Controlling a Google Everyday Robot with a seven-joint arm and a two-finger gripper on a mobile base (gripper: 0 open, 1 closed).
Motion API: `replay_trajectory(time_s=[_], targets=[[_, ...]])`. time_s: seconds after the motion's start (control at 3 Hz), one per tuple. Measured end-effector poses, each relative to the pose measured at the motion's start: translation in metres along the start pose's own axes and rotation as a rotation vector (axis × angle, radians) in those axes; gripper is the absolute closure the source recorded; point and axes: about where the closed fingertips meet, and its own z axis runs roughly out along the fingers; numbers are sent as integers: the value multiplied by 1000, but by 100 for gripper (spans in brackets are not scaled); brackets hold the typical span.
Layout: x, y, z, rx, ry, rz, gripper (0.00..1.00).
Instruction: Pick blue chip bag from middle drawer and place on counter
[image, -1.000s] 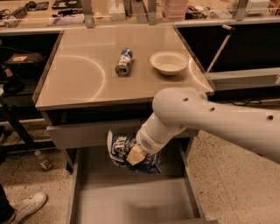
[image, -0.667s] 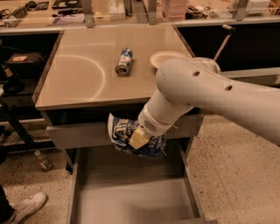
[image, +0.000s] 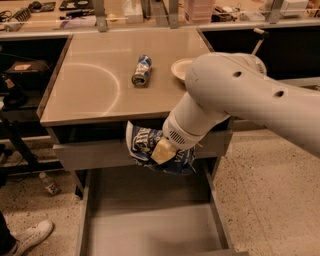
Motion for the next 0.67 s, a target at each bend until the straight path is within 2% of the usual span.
replay_trajectory(time_s=[0.67], targets=[[-26, 6, -79, 104, -43, -77, 100]])
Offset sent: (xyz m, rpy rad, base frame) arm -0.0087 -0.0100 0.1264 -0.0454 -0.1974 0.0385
